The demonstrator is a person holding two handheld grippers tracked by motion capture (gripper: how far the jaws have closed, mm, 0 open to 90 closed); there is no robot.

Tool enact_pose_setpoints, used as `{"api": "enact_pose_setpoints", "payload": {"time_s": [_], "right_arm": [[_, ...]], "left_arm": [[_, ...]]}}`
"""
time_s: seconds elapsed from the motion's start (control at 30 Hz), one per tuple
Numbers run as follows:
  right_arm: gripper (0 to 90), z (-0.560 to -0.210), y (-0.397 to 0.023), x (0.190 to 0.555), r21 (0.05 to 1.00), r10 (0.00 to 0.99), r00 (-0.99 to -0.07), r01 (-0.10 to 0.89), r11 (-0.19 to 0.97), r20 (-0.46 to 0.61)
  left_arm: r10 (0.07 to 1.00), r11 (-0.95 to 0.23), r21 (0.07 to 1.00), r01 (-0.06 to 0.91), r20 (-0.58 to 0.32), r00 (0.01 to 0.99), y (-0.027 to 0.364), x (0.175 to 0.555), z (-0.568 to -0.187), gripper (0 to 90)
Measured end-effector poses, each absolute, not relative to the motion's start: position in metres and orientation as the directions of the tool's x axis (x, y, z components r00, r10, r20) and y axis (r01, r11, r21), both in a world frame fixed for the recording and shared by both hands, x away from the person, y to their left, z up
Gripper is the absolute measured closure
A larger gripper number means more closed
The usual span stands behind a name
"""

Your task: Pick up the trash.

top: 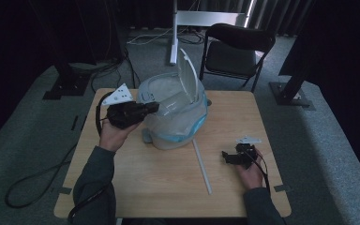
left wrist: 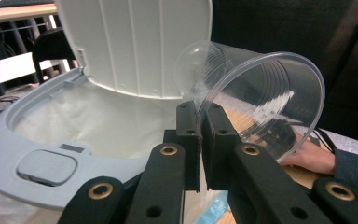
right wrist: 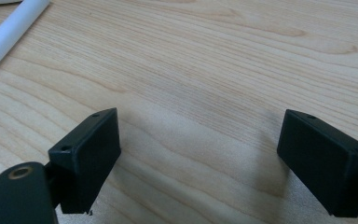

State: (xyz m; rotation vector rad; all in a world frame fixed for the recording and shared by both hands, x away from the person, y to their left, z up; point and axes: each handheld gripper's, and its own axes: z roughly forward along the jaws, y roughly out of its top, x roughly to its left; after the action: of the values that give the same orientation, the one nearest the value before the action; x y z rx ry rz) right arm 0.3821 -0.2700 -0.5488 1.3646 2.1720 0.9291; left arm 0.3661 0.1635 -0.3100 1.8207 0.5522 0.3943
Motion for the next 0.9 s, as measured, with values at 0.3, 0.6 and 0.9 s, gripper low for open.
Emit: {"api": "enact_pose_setpoints", "payload": {"time_s": [0.3, 0.6, 0.9], "right_arm": [[12.1, -0.549, -0.270, 0.382, 0.720, 0.900, -0.437, 0.626, 0.299, 0.007], [12.1, -0.549, -0.270, 0.382, 0.721, 0.899, -0.437, 0.625, 0.300, 0.006], [12.1, -0.549, -0.270, 0.382, 0.721, 0.899, -0.437, 0.625, 0.299, 0.006]], "left_arm": [[0.581, -0.245, 0.952, 0.182, -0.006, 0.814, 0.166, 0.375, -0.308, 86.1], [0.604, -0.241, 0.953, 0.185, -0.002, 0.797, 0.166, 0.380, -0.308, 86.1], [0.630, -0.241, 0.952, 0.189, 0.005, 0.777, 0.165, 0.385, -0.308, 86.1]]}}
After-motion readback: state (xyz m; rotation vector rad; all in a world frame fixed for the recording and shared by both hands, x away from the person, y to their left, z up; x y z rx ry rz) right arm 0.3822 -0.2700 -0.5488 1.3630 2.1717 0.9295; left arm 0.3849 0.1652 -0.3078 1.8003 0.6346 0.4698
